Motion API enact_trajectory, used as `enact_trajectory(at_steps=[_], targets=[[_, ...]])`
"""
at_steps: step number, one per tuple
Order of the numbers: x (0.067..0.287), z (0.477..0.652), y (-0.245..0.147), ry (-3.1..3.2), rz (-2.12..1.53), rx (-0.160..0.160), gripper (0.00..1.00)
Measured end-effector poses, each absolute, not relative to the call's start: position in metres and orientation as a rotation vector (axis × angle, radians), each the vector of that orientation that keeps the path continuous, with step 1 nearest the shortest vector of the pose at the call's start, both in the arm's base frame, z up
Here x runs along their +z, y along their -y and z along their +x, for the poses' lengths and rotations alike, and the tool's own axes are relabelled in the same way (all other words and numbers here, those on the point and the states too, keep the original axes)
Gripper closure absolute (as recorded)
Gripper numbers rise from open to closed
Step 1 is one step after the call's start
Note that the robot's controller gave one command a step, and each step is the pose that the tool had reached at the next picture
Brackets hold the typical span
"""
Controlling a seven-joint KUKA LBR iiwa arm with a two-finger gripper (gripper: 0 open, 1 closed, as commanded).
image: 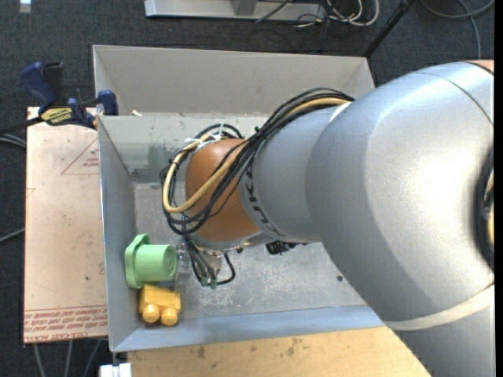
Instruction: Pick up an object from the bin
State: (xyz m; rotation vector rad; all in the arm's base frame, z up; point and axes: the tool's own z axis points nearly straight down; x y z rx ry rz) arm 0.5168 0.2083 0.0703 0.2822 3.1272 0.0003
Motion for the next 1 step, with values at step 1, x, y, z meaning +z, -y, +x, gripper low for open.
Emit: enact_trajectory(at_steps=[1], targets=[[0.0749, 0.4849, -0.2081, -3.104, 0.326, 0.011, 1.0]])
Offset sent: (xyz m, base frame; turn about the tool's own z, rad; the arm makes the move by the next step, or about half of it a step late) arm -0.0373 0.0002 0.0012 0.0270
